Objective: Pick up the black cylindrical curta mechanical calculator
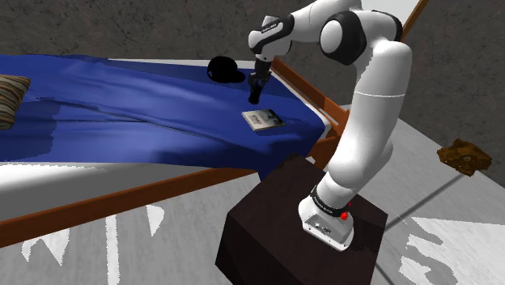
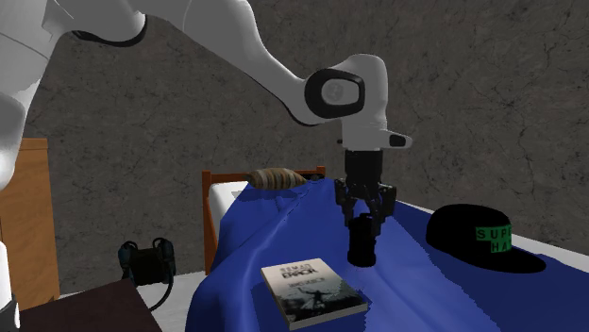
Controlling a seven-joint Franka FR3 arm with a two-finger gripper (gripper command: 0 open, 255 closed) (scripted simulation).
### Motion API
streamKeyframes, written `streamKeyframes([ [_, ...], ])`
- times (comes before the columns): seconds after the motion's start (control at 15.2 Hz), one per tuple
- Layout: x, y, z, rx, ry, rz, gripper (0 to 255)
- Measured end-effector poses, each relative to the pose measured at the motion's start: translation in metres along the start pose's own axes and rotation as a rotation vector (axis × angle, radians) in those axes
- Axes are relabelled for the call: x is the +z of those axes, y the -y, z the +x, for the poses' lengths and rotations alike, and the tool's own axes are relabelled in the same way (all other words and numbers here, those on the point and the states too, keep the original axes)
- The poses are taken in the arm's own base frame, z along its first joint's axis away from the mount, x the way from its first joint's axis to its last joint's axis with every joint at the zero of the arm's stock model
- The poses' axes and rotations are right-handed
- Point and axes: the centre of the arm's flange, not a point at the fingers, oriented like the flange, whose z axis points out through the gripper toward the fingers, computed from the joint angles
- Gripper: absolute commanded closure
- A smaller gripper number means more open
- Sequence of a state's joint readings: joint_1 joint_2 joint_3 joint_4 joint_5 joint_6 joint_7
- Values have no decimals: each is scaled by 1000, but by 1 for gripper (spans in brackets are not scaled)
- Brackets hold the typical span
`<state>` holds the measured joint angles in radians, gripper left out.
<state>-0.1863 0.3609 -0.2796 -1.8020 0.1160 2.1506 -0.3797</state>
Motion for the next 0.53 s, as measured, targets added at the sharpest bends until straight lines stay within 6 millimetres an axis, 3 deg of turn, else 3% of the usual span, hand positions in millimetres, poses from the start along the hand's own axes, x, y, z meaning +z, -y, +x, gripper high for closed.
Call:
streamKeyframes([
  [0.53,-40,0,-1,0,0,0,255],
])
